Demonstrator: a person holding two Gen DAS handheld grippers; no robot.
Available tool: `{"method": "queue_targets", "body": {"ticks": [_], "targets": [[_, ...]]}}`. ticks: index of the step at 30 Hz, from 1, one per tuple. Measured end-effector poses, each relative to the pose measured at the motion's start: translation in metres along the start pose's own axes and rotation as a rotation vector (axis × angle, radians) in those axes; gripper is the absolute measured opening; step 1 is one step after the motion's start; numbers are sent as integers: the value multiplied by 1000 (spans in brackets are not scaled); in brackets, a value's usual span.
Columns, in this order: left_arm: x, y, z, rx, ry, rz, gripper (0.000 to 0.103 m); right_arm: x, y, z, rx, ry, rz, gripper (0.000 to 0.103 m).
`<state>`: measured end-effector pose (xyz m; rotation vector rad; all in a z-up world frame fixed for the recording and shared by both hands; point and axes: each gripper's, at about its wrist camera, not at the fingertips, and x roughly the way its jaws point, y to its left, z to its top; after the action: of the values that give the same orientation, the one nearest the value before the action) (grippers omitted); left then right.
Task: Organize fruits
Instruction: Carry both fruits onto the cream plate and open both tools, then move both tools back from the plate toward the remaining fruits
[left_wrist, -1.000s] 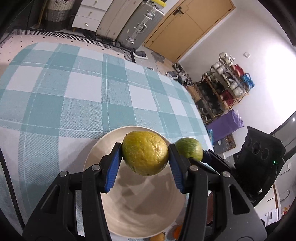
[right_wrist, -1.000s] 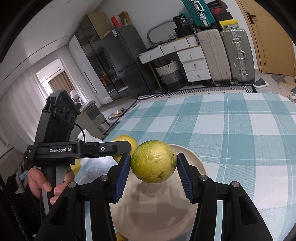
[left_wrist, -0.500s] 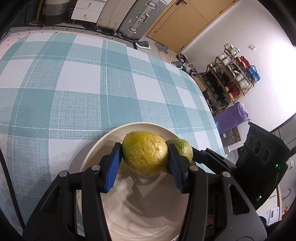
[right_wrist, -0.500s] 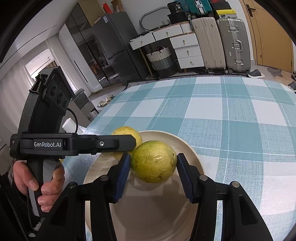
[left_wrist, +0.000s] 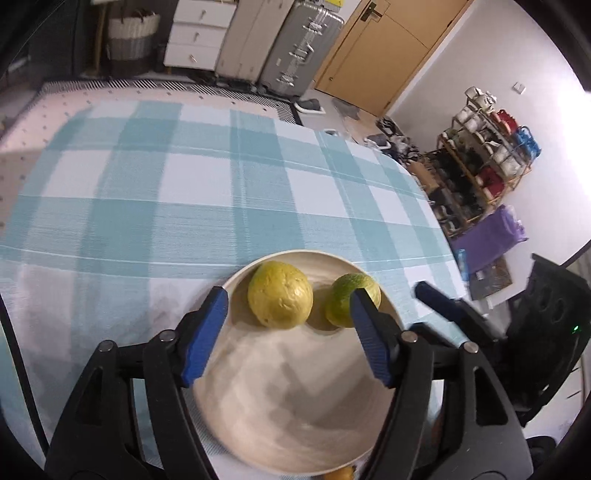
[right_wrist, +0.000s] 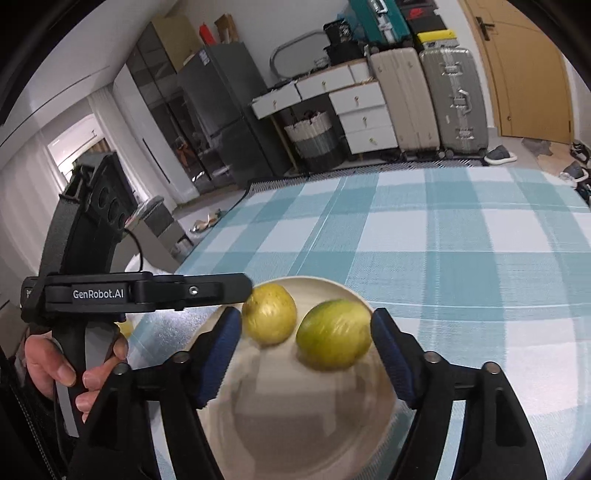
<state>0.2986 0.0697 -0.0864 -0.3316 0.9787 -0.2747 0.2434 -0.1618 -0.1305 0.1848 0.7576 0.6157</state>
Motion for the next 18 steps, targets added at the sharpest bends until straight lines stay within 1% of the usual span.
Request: {"method": "queue_targets", "body": {"ticks": [2, 4, 7, 10, 11, 14, 18], "targets": [[-13, -2, -7, 19, -29, 29, 68, -11, 0, -2, 2, -18, -10, 81], [-25, -3, -14, 28, -48, 59, 71, -22, 1, -5, 0, -34, -18, 82], [-44, -6, -26, 40, -69, 77, 71, -40, 0, -10, 15, -58, -33, 86], [-61, -10, -37, 45, -88, 94, 72, -57, 2, -14, 27, -85, -35, 86], [-66, -11, -41, 46, -93, 97, 72, -63, 3, -15, 26, -94, -38, 88], [-84, -19, -52, 62, -118, 110, 76, -83, 11, -20, 14, -125, -47, 95], [-107, -34, -69, 107, -170, 147, 80, -105, 21, -26, -5, -163, -55, 96]]}}
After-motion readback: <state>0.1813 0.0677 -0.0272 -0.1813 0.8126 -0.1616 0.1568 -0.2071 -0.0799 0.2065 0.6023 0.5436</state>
